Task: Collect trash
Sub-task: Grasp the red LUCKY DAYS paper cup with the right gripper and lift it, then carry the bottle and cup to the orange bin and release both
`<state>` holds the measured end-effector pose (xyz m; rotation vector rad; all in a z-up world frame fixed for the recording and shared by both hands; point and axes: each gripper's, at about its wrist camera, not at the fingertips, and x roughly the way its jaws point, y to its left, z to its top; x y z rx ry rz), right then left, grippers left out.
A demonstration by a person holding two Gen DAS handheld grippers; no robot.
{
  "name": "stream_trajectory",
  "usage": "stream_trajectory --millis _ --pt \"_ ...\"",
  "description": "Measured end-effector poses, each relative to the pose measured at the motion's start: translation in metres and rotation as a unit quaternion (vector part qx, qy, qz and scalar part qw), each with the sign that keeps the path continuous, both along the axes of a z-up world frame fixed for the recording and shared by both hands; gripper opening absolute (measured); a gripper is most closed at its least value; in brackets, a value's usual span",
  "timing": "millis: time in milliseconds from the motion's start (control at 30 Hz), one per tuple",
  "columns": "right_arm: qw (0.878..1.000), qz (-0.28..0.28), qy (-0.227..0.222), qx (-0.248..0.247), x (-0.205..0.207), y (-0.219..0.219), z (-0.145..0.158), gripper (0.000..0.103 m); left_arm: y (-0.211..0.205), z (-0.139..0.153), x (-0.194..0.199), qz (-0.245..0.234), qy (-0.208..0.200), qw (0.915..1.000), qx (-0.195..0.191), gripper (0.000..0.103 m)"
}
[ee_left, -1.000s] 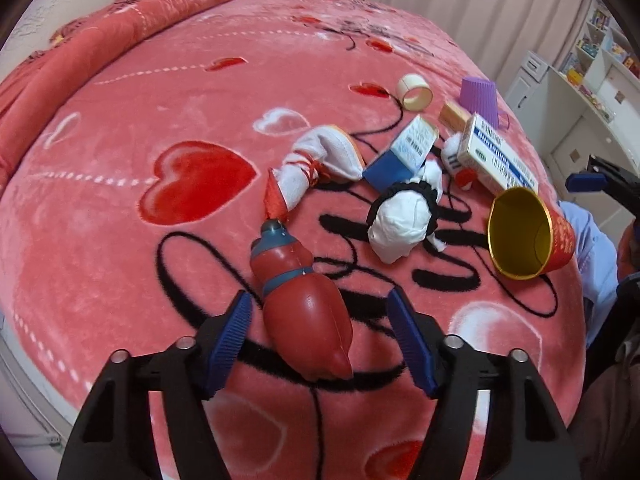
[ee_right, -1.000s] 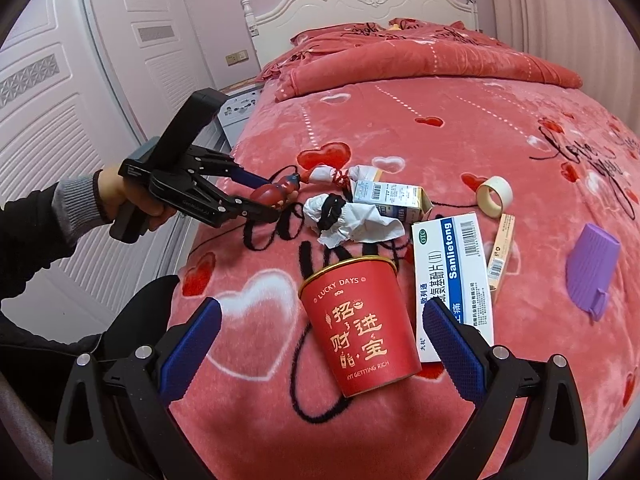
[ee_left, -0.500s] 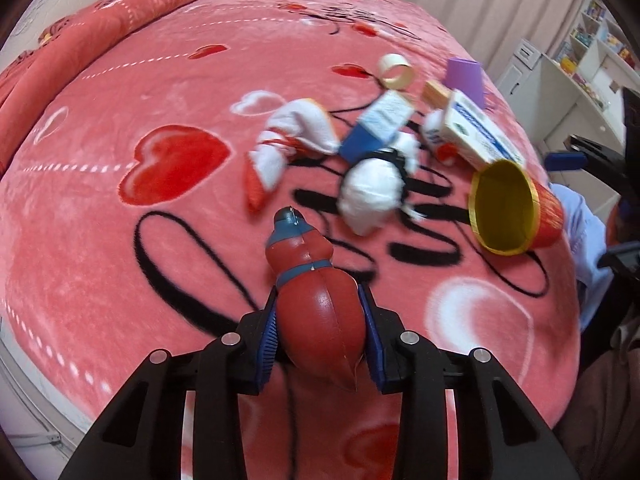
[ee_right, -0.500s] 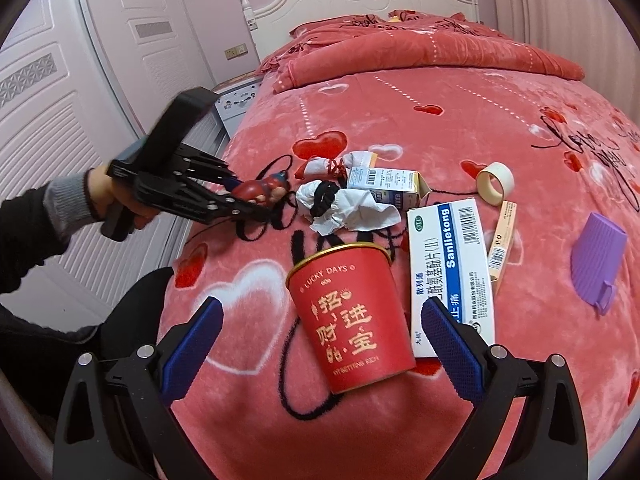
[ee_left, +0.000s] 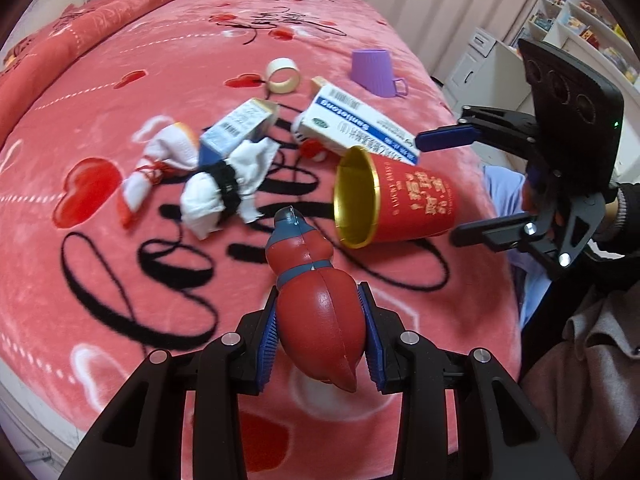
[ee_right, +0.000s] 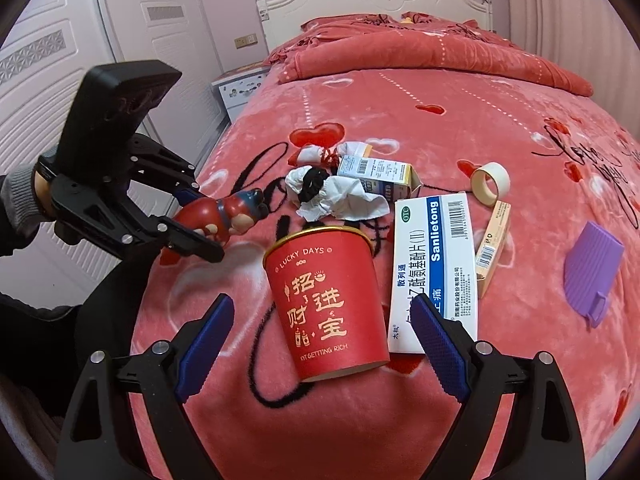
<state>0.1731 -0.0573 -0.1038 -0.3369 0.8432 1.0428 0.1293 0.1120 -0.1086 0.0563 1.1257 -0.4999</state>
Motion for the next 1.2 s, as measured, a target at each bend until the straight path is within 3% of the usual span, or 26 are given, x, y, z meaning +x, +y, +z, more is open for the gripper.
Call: stream_trajectory --millis 100,267,467,867,1200 --pt "1.0 0.006 -0.001 0.0 0.002 0.003 -0.001 0.087 -0.006 -0.002 0.002 -0.007 0.002 1.0 0.001 0.039" --pt "0.999 0.021 0.009 -0.03 0.008 0.015 -0.016 0.067 -0.004 -0.008 0.0 -0.006 0.012 0.9999 0.003 0.039" --pt "0.999 0.021 0.017 -0.04 0.011 0.018 -0.024 0.057 -0.003 -0.017 0.0 -0.002 0.023 0.9997 0.001 0.039" --pt "1.0 0.022 0.008 -0.002 -0.017 -0.008 0.011 0.054 -0.023 0.009 -0.019 0.0 0.003 1.0 -0.001 0.039" --pt "1.0 -0.01 -0.012 0.027 -0.069 -0.084 0.049 0.054 -0.085 0.041 -0.051 -0.047 -0.025 0.9985 0.01 0.039"
